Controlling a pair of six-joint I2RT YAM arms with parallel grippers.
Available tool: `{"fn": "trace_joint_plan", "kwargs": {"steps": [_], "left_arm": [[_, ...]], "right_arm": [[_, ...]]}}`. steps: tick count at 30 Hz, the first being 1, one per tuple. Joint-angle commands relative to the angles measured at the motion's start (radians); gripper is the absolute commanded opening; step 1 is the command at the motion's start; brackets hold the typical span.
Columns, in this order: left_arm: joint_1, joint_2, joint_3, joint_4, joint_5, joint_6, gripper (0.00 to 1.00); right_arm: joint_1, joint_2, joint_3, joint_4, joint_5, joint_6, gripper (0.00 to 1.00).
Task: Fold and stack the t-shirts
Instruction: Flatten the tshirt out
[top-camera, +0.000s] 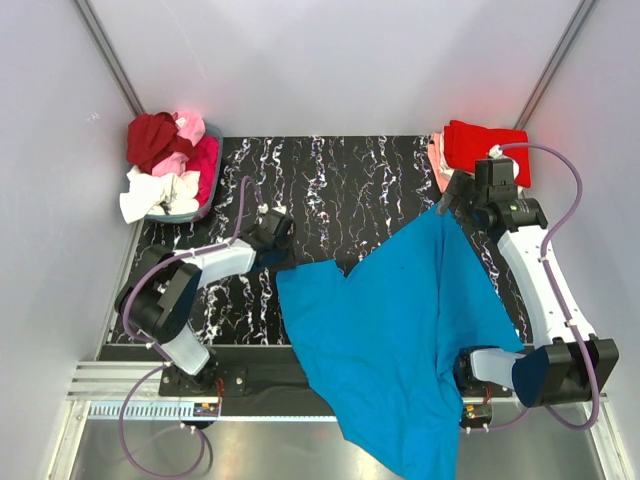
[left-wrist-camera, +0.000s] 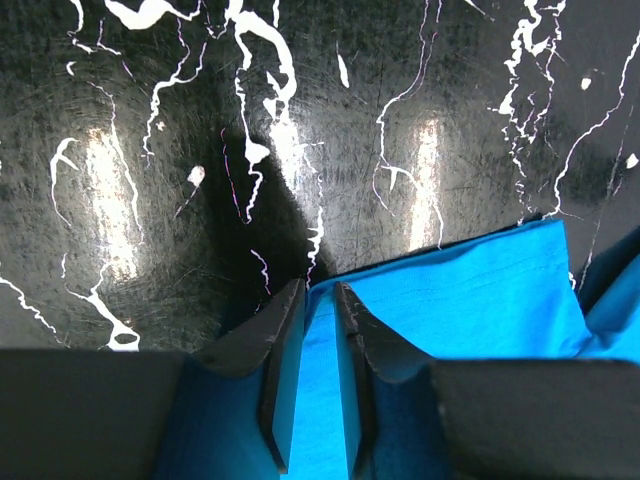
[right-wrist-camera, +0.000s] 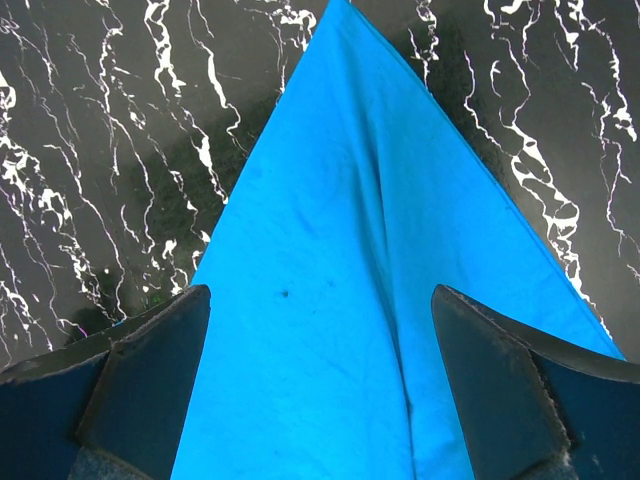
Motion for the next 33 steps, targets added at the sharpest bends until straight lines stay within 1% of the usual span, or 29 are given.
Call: {"fn": "trace_joint_plan", "kwargs": {"steps": [1,2,3,4,5,8,11,12,14,15,17,19,22,24,27,29,30,31,32,33], "left_arm": [[-0.015,0.017,-0.013,-0.066,-0.036,-0.01,0.26],[-0.015,0.013,-0.014,-0.072,-0.039,-0.009,0.26],[-0.017,0.01,-0.011,-0.078,-0.042,-0.004,0.3],[-0.02,0.007,-0.008,-0.086,-0.046,0.0,0.35],[-0.021,0.0,-0.006,-0.104,-0.059,0.005,0.46],[-0.023,-0.016,-0.009,-0.123,-0.062,0.022,0.46],[-0.023,-0.035,-0.026,-0.14,-0.063,0.033,0.42],[-0.023,-0.039,-0.028,-0.146,-0.066,0.036,0.38],[-0.023,-0.043,-0.029,-0.17,-0.083,0.037,0.37],[-0.023,-0.041,-0.029,-0.178,-0.092,0.042,0.33],[-0.023,-0.038,-0.029,-0.183,-0.1,0.045,0.3],[-0.023,-0.024,-0.025,-0.183,-0.099,0.051,0.21],[-0.023,0.002,-0.008,-0.184,-0.083,0.066,0.0],[-0.023,-0.001,0.009,-0.186,-0.085,0.095,0.0],[-0.011,-0.035,0.067,-0.236,-0.155,0.152,0.0],[0.047,-0.023,0.133,-0.316,-0.186,0.19,0.0],[0.09,-0.012,0.209,-0.339,-0.195,0.229,0.0],[0.11,0.017,0.251,-0.379,-0.21,0.247,0.0],[0.133,0.036,0.338,-0.397,-0.215,0.261,0.0],[0.153,0.057,0.383,-0.417,-0.218,0.284,0.0]], "right_arm": [[0.001,-0.029,-0.017,0.012,-0.02,0.007,1.0],[0.002,-0.032,-0.02,0.01,-0.021,0.007,1.0],[0.002,-0.032,-0.021,0.01,-0.02,0.006,1.0],[0.002,-0.036,-0.026,0.009,-0.02,0.006,1.0],[0.002,-0.039,-0.029,0.012,-0.02,0.004,1.0],[0.001,-0.048,-0.037,0.014,-0.018,0.003,1.0],[0.002,-0.053,-0.041,0.014,-0.02,0.003,1.0],[0.002,-0.056,-0.043,0.014,-0.02,0.0,1.0],[0.002,-0.058,-0.046,0.014,-0.023,0.001,1.0],[0.002,-0.058,-0.047,0.015,-0.023,0.003,1.0],[0.002,-0.059,-0.052,0.017,-0.026,0.001,1.0],[0.002,-0.059,-0.055,0.021,-0.029,0.001,1.0],[0.002,-0.059,-0.056,0.023,-0.032,0.0,1.0],[0.001,-0.056,-0.056,0.021,-0.029,-0.005,1.0],[0.001,-0.059,-0.056,0.023,-0.032,-0.008,1.0],[0.002,-0.061,-0.056,0.029,-0.037,-0.006,1.0],[0.002,-0.061,-0.058,0.032,-0.041,-0.008,1.0],[0.002,-0.059,-0.06,0.033,-0.043,-0.006,1.0],[0.002,-0.055,-0.061,0.04,-0.046,-0.008,1.0],[0.002,-0.052,-0.063,0.041,-0.049,-0.006,1.0]]}}
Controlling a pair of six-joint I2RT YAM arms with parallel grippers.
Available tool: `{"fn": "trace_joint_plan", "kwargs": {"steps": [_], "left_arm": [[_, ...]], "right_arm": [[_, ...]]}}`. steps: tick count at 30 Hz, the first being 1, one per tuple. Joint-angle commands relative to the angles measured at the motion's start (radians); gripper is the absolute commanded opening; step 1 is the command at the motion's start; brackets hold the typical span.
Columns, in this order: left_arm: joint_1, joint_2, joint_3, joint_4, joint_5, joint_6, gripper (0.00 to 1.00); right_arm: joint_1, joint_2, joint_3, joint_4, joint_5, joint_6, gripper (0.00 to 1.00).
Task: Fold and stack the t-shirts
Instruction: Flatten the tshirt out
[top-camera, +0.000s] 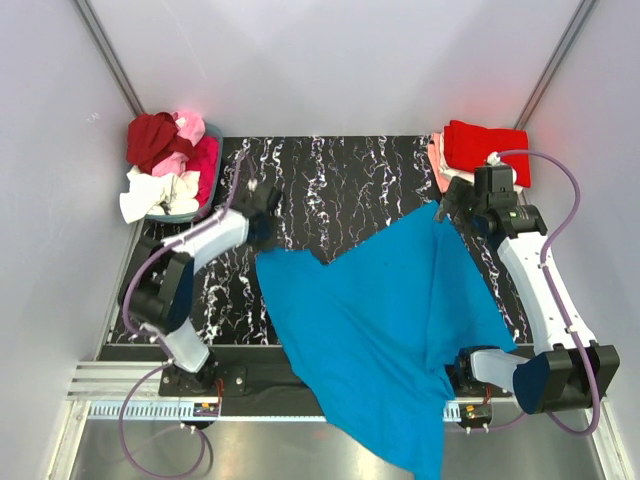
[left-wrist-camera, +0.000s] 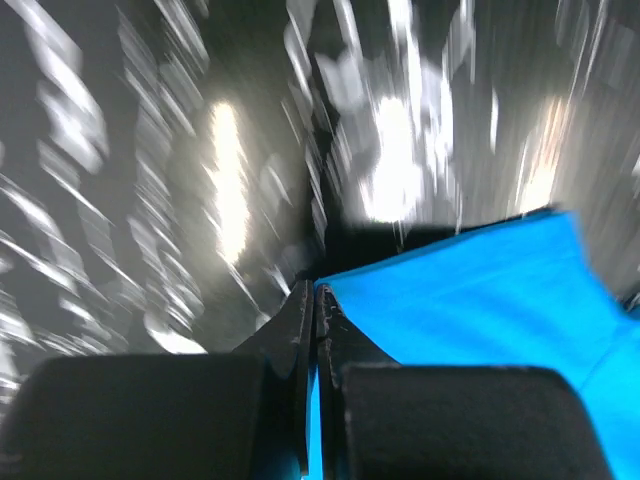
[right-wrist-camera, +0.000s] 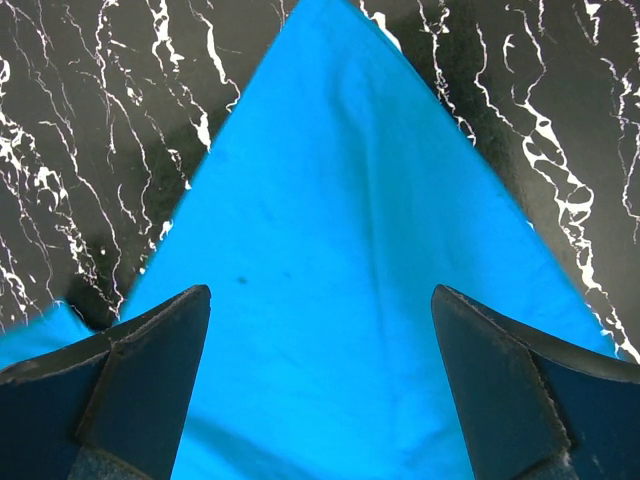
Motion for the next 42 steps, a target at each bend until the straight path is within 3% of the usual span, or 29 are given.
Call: {"fn": "trace_joint_plan", "kwargs": {"steps": [1,7,10,14,16,18,20,23,25,27,28,31,33,34,38,42], "left_arm": [[0.101,0.083,0.214,-0.093,-0.094,0.114,0.0],[0.162,0.371,0.641,-0.217,-0.117,0.199,0.0],[0.171,0.569,0.91,-0.298,-0.125,0.248,0.0],[0.19,0.829,1.444,-0.427,-0.109,0.283,0.0],[0.198,0.883,1.544,-0.405,-0.103,0.295,0.0],[0.199,0.807,1.456,-0.326,-0.106,0.297,0.0],[0.198,0.744,1.313,-0.227,-0.109,0.289,0.25],[0.182,0.67,1.259,-0.263,-0.144,0.262,0.74],[0.17,0.596,1.23,-0.329,-0.187,0.217,0.77],[0.149,0.433,1.063,-0.335,-0.191,0.168,0.83],[0.139,0.364,0.886,-0.297,-0.186,0.151,0.84],[0.072,0.089,0.552,-0.234,-0.186,0.076,0.86],[0.012,-0.066,0.396,-0.213,-0.142,0.012,0.86],[-0.008,-0.109,0.243,-0.179,-0.1,-0.022,0.86],[-0.086,-0.252,-0.081,-0.02,0.049,-0.158,0.84],[-0.135,-0.318,-0.301,0.187,0.13,-0.25,0.83]], "right_arm": [[0.002,-0.013,-0.009,0.038,-0.029,-0.006,1.0],[0.002,0.008,-0.032,0.06,-0.082,0.015,1.0],[0.002,0.022,-0.049,0.069,-0.092,0.017,1.0],[0.002,0.039,-0.066,0.081,-0.117,0.018,1.0],[0.002,0.049,-0.077,0.086,-0.129,0.009,1.0],[0.002,0.057,-0.083,0.081,-0.126,0.004,1.0],[0.004,0.059,-0.086,0.088,-0.129,-0.005,1.0],[0.002,0.051,-0.095,0.107,-0.207,0.001,1.0],[0.004,0.042,-0.104,0.106,-0.239,0.016,1.0],[0.002,0.03,-0.129,0.108,-0.247,0.026,1.0],[0.004,0.016,-0.141,0.108,-0.246,0.042,1.0],[0.014,-0.016,-0.192,0.097,-0.252,0.081,1.0],[0.042,-0.029,-0.231,0.095,-0.256,0.102,1.0],[0.056,-0.026,-0.239,0.091,-0.259,0.112,1.0],[0.145,0.006,-0.271,0.106,-0.278,0.135,1.0],[0.145,0.055,-0.377,0.244,-0.535,0.171,1.0]]}}
